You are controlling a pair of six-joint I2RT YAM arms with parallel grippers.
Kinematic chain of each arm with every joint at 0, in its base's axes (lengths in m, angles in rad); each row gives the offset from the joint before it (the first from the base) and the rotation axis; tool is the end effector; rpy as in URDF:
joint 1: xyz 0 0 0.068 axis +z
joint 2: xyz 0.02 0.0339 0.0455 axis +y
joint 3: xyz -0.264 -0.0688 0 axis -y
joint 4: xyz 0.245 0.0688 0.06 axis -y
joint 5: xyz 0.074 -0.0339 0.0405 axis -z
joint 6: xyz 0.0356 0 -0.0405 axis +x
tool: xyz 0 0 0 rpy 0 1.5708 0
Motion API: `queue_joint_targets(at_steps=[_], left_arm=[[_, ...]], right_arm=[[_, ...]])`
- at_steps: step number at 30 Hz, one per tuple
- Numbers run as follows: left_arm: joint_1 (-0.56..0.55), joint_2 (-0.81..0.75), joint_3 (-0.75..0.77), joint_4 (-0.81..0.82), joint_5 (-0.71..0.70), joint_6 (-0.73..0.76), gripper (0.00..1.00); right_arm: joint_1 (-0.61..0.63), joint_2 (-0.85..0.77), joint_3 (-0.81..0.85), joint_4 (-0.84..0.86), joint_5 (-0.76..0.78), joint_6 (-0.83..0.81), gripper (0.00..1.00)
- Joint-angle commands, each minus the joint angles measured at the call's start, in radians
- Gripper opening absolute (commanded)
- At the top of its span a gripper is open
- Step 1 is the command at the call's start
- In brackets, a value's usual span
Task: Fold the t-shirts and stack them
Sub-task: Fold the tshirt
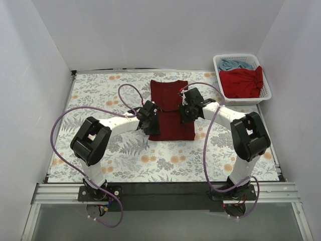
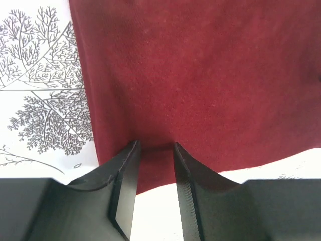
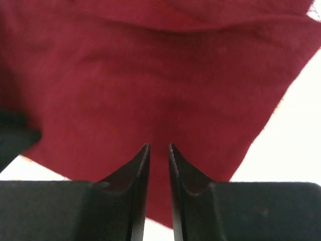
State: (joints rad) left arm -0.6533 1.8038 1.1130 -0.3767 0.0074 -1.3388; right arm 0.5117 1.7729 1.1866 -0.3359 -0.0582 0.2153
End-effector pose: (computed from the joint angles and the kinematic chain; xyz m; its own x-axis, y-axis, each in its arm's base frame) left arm 0.2864 -0.2196 0.1645 -0.7542 -0.6483 -0.1046 -0.5366 0.7002 -0.4709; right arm 0.3272 0.1861 0.1993 -0.7898 -0.1989 -0.5802 -0.3590 0.9169 0.1743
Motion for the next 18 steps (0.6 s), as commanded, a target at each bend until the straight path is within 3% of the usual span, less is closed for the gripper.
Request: queue_joint_targets(at_steps=[1, 12, 18], left_arm=[[-0.009, -0.029, -0.045, 0.009, -0.009, -0.022, 0.31], [-0.02, -0.162, -0.225, 0.001, 0.052, -0.102, 0.31], [-0.022, -0.239, -0.251, -0.004, 0.037, -0.131, 0.31]], right_arm=[[-0.002, 0.078, 0.085, 0.08, -0.008, 0.007, 0.27], [-0.025, 0.342, 0.41, 0.086, -0.035, -0.017, 0.28], [-0.053, 0.301, 0.426, 0.083, -0.095, -0.016, 0.29]])
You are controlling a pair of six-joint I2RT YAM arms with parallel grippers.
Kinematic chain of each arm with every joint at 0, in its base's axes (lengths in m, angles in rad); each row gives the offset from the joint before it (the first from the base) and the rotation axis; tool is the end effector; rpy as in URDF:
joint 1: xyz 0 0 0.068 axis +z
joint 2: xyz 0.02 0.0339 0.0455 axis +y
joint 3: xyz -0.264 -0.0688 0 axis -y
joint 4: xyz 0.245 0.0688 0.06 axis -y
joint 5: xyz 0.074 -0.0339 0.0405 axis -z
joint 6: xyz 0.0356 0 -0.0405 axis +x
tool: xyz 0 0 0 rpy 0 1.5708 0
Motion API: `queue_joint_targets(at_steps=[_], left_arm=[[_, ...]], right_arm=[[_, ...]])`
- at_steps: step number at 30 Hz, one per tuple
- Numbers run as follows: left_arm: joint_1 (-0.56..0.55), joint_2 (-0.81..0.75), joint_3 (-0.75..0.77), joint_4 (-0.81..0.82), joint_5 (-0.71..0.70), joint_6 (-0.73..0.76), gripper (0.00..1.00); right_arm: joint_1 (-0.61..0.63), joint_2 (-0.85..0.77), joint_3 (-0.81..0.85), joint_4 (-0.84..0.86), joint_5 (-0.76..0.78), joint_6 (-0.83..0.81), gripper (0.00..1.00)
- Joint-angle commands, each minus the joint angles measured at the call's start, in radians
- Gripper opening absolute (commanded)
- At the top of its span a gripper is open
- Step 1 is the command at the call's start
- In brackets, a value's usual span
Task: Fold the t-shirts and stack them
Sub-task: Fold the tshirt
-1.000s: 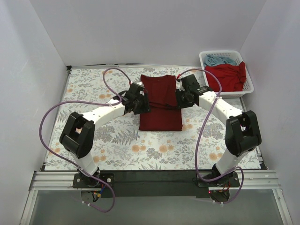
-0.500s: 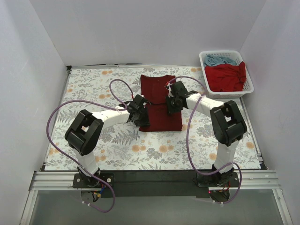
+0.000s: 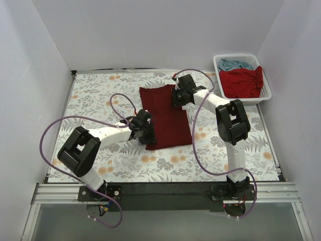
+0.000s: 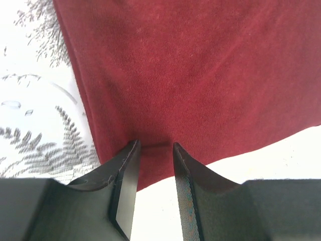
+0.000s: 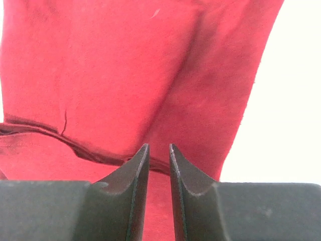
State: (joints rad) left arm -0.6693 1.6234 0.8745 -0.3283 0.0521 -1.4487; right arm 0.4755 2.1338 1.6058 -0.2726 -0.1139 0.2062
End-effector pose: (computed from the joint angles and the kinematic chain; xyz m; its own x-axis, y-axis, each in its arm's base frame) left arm 0.2389 -0.1914 0.1578 -0.7183 -0.6956 -0.0122 -0.6077 0.6358 -0.4759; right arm 0.4239 0.2228 0.1866 -0.7322 -0.1482 -0.6648 -0.3834 0.8964 0.2224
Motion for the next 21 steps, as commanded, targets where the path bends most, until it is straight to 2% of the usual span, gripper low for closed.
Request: queue_joint_targets(at_steps=[1, 4, 5, 6, 8, 9, 11, 12, 16, 21], left_arm=[[-0.006, -0.072, -0.009, -0.055, -0.017, -0.027, 0.31], [-0.006, -0.14, -0.014, -0.043, -0.04, -0.059, 0.32], [-0.004, -0.163, -0.022, -0.032, -0.04, -0.076, 0.32], [-0.004, -0.204, -0.029, -0.02, -0.072, -0.085, 0.32], [-0.003, -0.259, -0.066, 0.035, -0.063, -0.11, 0.32], [-0.001, -0.275, -0.081, 0.06, -0.054, -0.117, 0.32], [0.005, -0.292, -0.133, 0.139, 0.001, -0.147, 0.32], [0.007, -0.298, -0.152, 0.19, 0.014, -0.156, 0.32], [0.02, -0.272, -0.216, 0.294, 0.069, -0.194, 0.31], [0.045, -0.218, -0.316, 0.354, 0.072, -0.265, 0.26]], right_arm=[[-0.017, -0.089, -0.018, 0.021, -0.046, -0.007, 0.29], [-0.032, -0.248, -0.203, 0.103, -0.104, 0.021, 0.29], [-0.052, -0.296, -0.275, 0.136, -0.178, 0.036, 0.29], [-0.064, -0.395, -0.409, 0.229, -0.222, 0.083, 0.29], [-0.104, -0.534, -0.562, 0.338, -0.358, 0.143, 0.32], [-0.115, -0.576, -0.698, 0.402, -0.4, 0.174, 0.34], [-0.132, -0.67, -0.805, 0.545, -0.49, 0.264, 0.41], [-0.132, -0.692, -0.887, 0.581, -0.512, 0.283, 0.41], [-0.138, -0.703, -0.998, 0.685, -0.595, 0.311, 0.42], [-0.198, -0.585, -1.142, 0.923, -0.661, 0.433, 0.41]])
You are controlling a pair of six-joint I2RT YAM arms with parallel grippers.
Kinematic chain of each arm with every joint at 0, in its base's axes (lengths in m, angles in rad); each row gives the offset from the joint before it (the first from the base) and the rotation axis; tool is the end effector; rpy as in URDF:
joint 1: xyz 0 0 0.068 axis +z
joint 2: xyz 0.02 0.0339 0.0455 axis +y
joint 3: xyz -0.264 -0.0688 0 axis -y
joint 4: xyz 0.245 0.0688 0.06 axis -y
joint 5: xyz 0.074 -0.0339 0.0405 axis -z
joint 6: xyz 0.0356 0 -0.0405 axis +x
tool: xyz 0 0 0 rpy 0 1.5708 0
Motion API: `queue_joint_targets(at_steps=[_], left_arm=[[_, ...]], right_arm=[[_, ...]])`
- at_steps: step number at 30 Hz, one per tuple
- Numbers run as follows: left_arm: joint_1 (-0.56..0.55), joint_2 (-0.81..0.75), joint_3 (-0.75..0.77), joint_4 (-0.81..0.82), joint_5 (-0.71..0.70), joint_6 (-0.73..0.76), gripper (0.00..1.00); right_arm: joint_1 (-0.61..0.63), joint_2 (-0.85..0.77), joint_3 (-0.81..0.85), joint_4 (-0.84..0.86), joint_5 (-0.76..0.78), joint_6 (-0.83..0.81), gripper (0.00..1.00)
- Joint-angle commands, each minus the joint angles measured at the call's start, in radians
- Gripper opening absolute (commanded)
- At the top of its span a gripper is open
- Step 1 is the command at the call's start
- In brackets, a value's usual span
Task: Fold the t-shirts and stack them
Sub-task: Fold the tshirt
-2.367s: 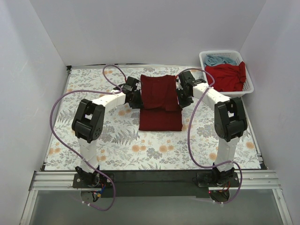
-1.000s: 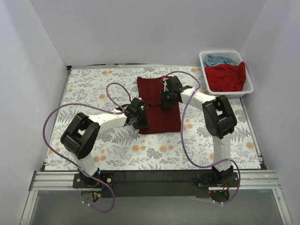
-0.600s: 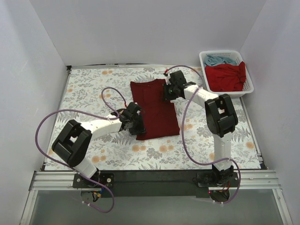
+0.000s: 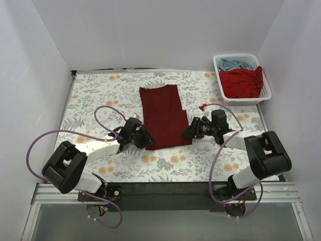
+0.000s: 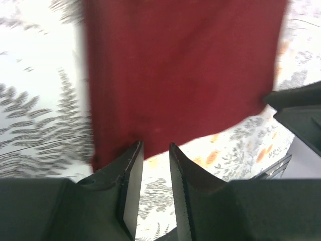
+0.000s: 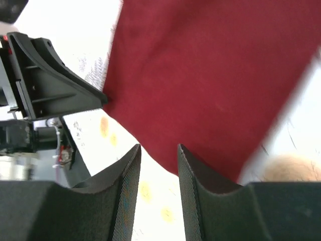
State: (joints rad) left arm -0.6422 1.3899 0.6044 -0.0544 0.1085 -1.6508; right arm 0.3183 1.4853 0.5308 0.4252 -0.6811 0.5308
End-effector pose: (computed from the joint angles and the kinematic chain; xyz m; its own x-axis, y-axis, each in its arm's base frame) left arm 0.2068 -0.1595 0.1609 -0.6036 -0.7860 0.1337 -0.6465 0.3844 -0.6590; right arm 0.2549 0.1076 0.1600 -0.7980 0.1511 -0.5834 -0.4121 0.5696 0.7111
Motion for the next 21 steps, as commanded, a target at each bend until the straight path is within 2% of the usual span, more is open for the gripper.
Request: queue_joint_targets(at_steps=[1, 2, 7, 10, 14, 16, 21], left_arm=[[0.032, 0.021, -0.063, 0.083, 0.019, -0.093, 0.25], [0.042, 0.02, -0.083, 0.088, 0.028, -0.113, 0.22], [0.101, -0.026, -0.21, 0.093, 0.042, -0.205, 0.19], [0.128, -0.077, -0.241, 0.088, 0.045, -0.224, 0.18], [0.13, -0.156, -0.219, 0.061, 0.043, -0.202, 0.19], [0.13, -0.199, -0.203, 0.059, 0.054, -0.176, 0.21], [0.122, -0.21, -0.152, 0.082, 0.077, -0.161, 0.24]], right_arm=[[-0.065, 0.087, -0.113, 0.262, -0.121, 0.136, 0.41], [-0.076, 0.128, -0.136, 0.323, -0.133, 0.167, 0.41], [-0.131, 0.197, -0.236, 0.408, -0.176, 0.228, 0.41], [-0.14, 0.165, -0.262, 0.426, -0.181, 0.255, 0.41], [-0.136, 0.023, -0.265, 0.42, -0.175, 0.281, 0.42], [-0.124, -0.017, -0.252, 0.42, -0.175, 0.296, 0.42], [0.014, -0.051, -0.18, 0.426, -0.135, 0.311, 0.43]])
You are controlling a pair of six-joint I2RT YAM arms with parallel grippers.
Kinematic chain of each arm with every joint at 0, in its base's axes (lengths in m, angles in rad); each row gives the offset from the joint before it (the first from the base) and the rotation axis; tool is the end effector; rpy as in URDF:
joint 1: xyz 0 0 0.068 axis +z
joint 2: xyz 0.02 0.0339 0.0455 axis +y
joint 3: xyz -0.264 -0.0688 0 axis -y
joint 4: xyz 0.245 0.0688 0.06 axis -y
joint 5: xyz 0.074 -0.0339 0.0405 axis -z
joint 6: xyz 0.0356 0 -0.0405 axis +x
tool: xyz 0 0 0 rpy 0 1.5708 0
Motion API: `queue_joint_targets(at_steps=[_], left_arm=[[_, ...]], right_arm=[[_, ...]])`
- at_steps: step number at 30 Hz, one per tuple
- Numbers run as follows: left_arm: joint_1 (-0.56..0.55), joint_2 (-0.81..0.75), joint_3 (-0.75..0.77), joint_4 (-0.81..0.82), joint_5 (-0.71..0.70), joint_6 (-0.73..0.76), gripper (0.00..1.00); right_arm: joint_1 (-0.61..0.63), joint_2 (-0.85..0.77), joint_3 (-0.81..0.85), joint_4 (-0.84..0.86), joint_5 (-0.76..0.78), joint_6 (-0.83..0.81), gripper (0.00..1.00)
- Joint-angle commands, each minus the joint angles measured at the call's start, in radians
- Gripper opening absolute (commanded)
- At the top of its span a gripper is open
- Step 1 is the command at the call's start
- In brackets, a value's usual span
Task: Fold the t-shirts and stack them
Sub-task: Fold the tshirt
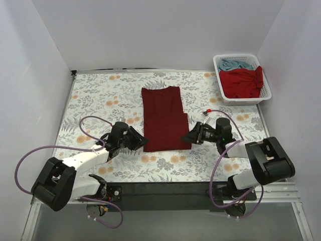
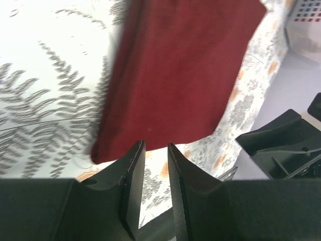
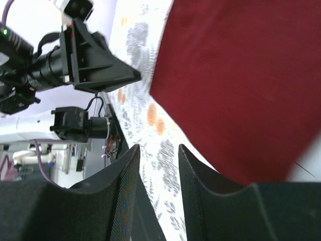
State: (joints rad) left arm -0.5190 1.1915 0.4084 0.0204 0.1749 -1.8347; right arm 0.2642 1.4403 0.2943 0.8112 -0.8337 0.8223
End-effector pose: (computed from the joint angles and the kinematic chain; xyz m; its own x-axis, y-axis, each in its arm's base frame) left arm 0.1854 -0.1130 0.1531 -0.4205 -0.8546 0.3046 -0.7350 0.1241 -0.6666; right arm 0.2188 0.0865 0.1446 -0.8391 0.2832 -0.4645 -0.3464 0.3801 0.8576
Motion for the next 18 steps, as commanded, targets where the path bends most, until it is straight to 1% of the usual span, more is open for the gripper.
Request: queue_joint_targets(at_steps=[1, 4, 5, 8, 9, 10, 14, 16, 18], left_arm=[[-0.006, 0.014, 0.047, 0.021, 0.021, 0.022, 0.24], [-0.019, 0.075, 0.061, 0.053, 0.041, 0.023, 0.24], [-0.024, 0.118, 0.069, 0.052, 0.041, 0.022, 0.24], [-0.035, 0.166, 0.063, 0.062, 0.037, 0.002, 0.24], [-0.036, 0.169, 0.041, 0.073, 0.032, -0.008, 0.24], [-0.036, 0.171, 0.029, 0.078, 0.029, -0.018, 0.24], [-0.035, 0.163, -0.037, 0.076, -0.006, -0.084, 0.21], [-0.03, 0.154, -0.065, 0.073, -0.021, -0.098, 0.19], [-0.026, 0.128, -0.071, 0.07, -0.02, -0.101, 0.19]], right_arm=[[0.12, 0.005, 0.081, 0.043, 0.046, 0.023, 0.44], [0.205, 0.083, 0.121, 0.089, 0.085, 0.049, 0.43], [0.222, 0.135, 0.137, 0.141, 0.09, 0.082, 0.44], [0.265, 0.262, 0.14, 0.279, 0.087, 0.162, 0.43], [0.273, 0.297, 0.143, 0.358, 0.081, 0.204, 0.44], [0.288, 0.363, 0.143, 0.385, 0.077, 0.219, 0.43], [0.296, 0.489, 0.102, 0.437, 0.107, 0.239, 0.43], [0.293, 0.515, 0.086, 0.447, 0.117, 0.242, 0.42], [0.293, 0.505, 0.078, 0.445, 0.119, 0.241, 0.42]])
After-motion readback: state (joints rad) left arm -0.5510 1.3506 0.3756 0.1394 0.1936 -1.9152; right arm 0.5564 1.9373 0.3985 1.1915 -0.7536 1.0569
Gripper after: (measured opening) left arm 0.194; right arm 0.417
